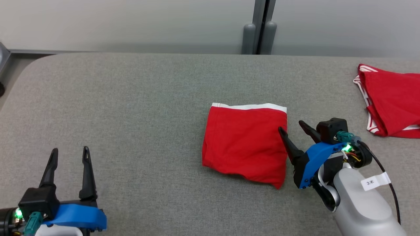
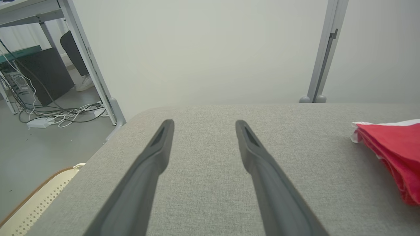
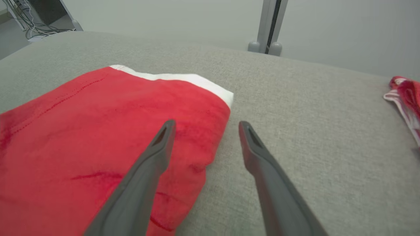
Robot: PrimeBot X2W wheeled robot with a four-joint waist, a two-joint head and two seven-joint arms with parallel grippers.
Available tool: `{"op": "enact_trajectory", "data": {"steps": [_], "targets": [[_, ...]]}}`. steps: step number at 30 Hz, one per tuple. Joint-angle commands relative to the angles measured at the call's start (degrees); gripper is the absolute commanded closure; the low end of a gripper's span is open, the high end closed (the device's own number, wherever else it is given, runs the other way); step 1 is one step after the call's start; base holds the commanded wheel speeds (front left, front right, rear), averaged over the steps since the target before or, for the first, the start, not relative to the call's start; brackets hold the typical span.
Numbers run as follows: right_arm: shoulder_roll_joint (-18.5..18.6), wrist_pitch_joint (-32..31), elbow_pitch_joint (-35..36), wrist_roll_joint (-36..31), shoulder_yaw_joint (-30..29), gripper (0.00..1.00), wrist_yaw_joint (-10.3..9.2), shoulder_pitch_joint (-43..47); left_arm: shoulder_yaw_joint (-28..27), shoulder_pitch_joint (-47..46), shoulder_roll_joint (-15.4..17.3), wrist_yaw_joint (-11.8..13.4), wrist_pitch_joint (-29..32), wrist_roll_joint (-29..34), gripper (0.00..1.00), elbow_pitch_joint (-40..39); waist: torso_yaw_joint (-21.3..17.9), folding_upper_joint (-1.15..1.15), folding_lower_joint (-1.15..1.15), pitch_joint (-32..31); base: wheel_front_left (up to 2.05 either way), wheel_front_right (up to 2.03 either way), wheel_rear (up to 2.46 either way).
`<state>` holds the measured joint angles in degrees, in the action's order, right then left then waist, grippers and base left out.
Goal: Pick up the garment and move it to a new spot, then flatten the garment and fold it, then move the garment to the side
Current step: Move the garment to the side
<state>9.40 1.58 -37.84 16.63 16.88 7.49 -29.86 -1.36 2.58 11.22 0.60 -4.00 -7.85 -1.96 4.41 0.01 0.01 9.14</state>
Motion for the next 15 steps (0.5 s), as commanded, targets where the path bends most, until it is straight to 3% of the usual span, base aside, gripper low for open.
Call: {"op": "enact_trajectory", "data": {"steps": [1, 12, 13, 14, 15], "targets": [[-0.3, 0.8, -1.6, 0.3, 0.5, 0.00, 0.01, -1.3, 0.2, -1.7, -0.1, 0.3, -0.5, 0.4, 0.00, 0.1, 1.0, -0.01, -0.01, 1.4, 0.00, 0.00, 0.00], [-3.2, 3.4, -14.1, 4.2, 7.0, 0.00, 0.03, -0.7, 1.6, -4.5, -0.9, 0.8, -2.3, 0.2, 0.00, 2.4, 1.6, -0.01, -0.01, 3.9, 0.00, 0.00, 0.00], [-3.5, 3.2, -14.8, 4.8, 7.7, 0.21, 0.03, -0.5, 1.7, -4.7, -0.9, 0.8, -2.4, 0.1, 0.00, 2.6, 1.5, -0.01, -0.01, 4.0, 0.00, 0.00, 0.00], [-3.6, 3.4, -15.3, 5.3, 8.4, 0.90, 0.08, -0.6, 1.7, -4.9, -0.9, 0.8, -2.6, 0.1, 0.00, 2.8, 1.5, -0.01, -0.01, 4.1, 0.00, 0.00, 0.00], [-3.6, 3.6, -15.5, 5.8, 8.9, 1.00, 0.08, -0.9, 1.9, -5.1, -1.0, 0.8, -2.7, 0.0, 0.00, 2.8, 1.5, -0.01, -0.01, 4.2, 0.00, 0.00, 0.00]]}}
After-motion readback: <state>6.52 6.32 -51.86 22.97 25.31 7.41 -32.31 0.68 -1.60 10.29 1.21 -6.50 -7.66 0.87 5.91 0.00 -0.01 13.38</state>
